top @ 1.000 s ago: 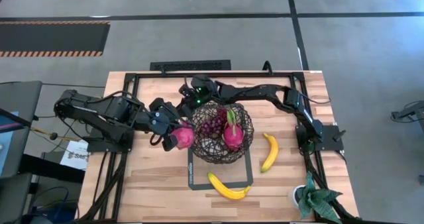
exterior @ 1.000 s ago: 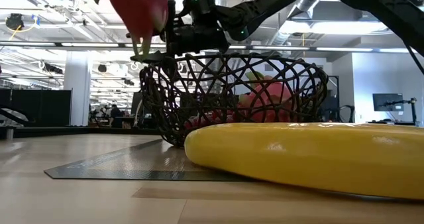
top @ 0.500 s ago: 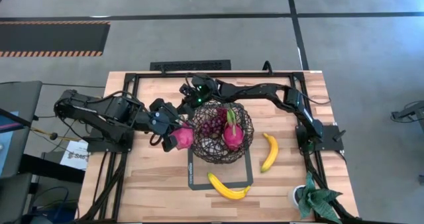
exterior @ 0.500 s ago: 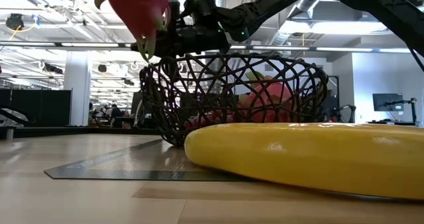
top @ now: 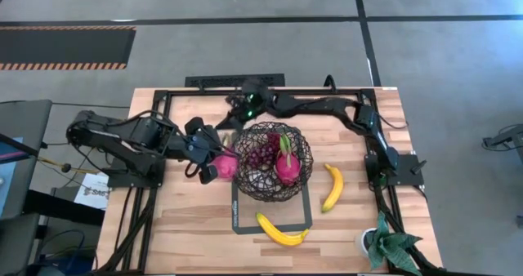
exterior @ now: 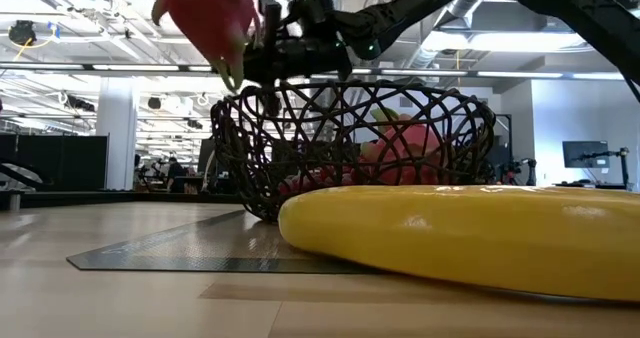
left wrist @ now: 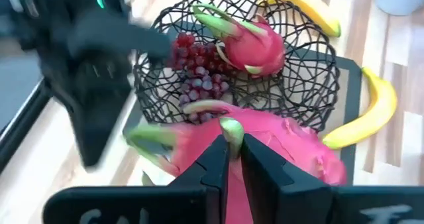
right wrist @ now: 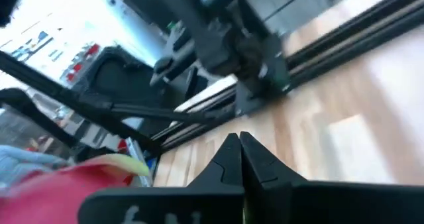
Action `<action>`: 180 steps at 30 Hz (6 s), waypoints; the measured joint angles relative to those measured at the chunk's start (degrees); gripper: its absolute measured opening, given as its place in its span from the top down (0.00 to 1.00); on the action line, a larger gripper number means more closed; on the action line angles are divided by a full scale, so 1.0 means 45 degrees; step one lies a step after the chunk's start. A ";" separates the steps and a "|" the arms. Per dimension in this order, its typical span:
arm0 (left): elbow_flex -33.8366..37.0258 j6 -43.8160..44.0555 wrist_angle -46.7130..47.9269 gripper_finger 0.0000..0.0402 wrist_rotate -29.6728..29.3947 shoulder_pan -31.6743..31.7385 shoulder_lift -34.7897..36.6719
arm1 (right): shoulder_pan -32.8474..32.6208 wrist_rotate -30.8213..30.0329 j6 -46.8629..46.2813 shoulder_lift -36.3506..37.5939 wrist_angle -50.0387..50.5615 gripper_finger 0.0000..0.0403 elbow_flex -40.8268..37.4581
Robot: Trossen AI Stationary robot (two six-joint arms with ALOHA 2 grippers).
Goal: Build produce basket
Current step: Put the red dragon fruit into the black wire basket
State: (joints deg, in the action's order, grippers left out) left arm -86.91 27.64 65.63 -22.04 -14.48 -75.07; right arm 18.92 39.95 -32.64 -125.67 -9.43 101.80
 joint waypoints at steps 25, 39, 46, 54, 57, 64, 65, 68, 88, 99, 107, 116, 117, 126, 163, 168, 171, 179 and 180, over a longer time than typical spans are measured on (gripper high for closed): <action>-0.0019 0.1096 0.1814 0.93 -0.0730 0.0433 0.0116 | 0.0722 -0.4799 0.6307 0.5748 0.9365 1.00 0.0010; 0.1260 0.8333 0.5423 0.93 -0.2024 0.1551 0.0757 | 0.0983 -0.6358 0.6624 0.6664 1.2172 0.99 0.0005; 0.3416 0.7862 0.5029 0.93 0.0520 0.3272 0.0780 | 0.1429 -0.6616 0.6897 0.7874 1.2881 0.98 0.0005; 0.5306 0.4297 0.2866 0.93 0.2631 0.5828 0.0747 | 0.1999 -0.6607 0.7357 0.9466 1.3753 0.95 0.0010; 0.5353 0.2880 0.2768 0.92 0.2753 0.6930 0.0680 | 0.2073 -0.6606 0.7397 0.9889 1.3854 0.94 0.0010; 0.5353 0.0484 0.2772 0.85 0.3166 0.9111 0.0680 | 0.2059 -0.6596 0.7663 1.0128 1.4994 0.88 0.0010; 0.5353 0.0257 0.2768 0.84 0.3218 0.9351 0.0680 | 0.2059 -0.6596 0.7649 1.0121 1.5229 0.86 0.0010; 0.5353 -0.0383 0.2801 0.80 0.3383 0.9998 0.0557 | 0.2059 -0.6596 0.7640 0.9993 1.5566 0.82 0.0010; 0.5353 -0.2203 0.2798 0.60 0.4630 1.1570 -0.3573 | 0.2069 -0.6601 0.7691 0.9938 1.5653 0.50 0.0010; 0.5341 -0.2424 0.2489 0.60 0.5024 1.1574 -0.4148 | 0.2055 -0.6591 0.7693 0.9938 1.5616 0.52 0.0005; 0.5349 -0.2229 0.1330 0.64 0.5215 1.1579 -0.4145 | 0.2055 -0.6577 0.7693 0.9938 1.5616 0.51 0.0009; 0.5367 -0.2279 0.0786 0.87 0.5508 1.1579 -0.4153 | 0.2055 -0.6572 0.7693 0.9938 1.5616 0.54 0.0010; 0.5367 -0.2343 0.0786 0.89 0.5508 1.1574 -0.4153 | 0.2055 -0.6572 0.7693 0.9938 1.5616 0.54 0.0005; 0.5367 -0.3031 0.0847 1.00 0.5496 1.1574 -0.4153 | 0.2055 -0.6572 0.7693 0.9938 1.5616 0.54 0.0010; 0.2908 -0.2561 0.4185 1.00 0.5287 1.0298 -0.1010 | 0.2055 -0.6567 0.7492 0.9938 1.5478 0.56 0.0010; 0.3291 -0.2526 0.4161 1.00 0.6146 1.0282 -0.1035 | 0.2055 -0.6571 0.7490 0.9938 1.5480 0.55 0.0010; 0.3605 -0.2963 0.4098 0.96 0.6295 1.0277 -0.1045 | 0.2006 -0.6567 0.7491 0.9938 1.5488 0.55 0.0009; 0.4963 -0.3072 0.3242 0.73 0.6285 1.0442 -0.1045 | 0.1560 -0.6569 0.7557 0.9938 1.5514 0.55 0.0010; 0.5107 -0.3013 0.3004 0.70 0.6280 1.0478 -0.1049 | 0.1502 -0.6571 0.7562 0.9938 1.5514 0.55 0.0010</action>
State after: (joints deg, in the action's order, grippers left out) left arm -63.93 14.08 79.14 6.22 32.67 -79.79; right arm 25.68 10.37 1.38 -80.95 60.38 101.84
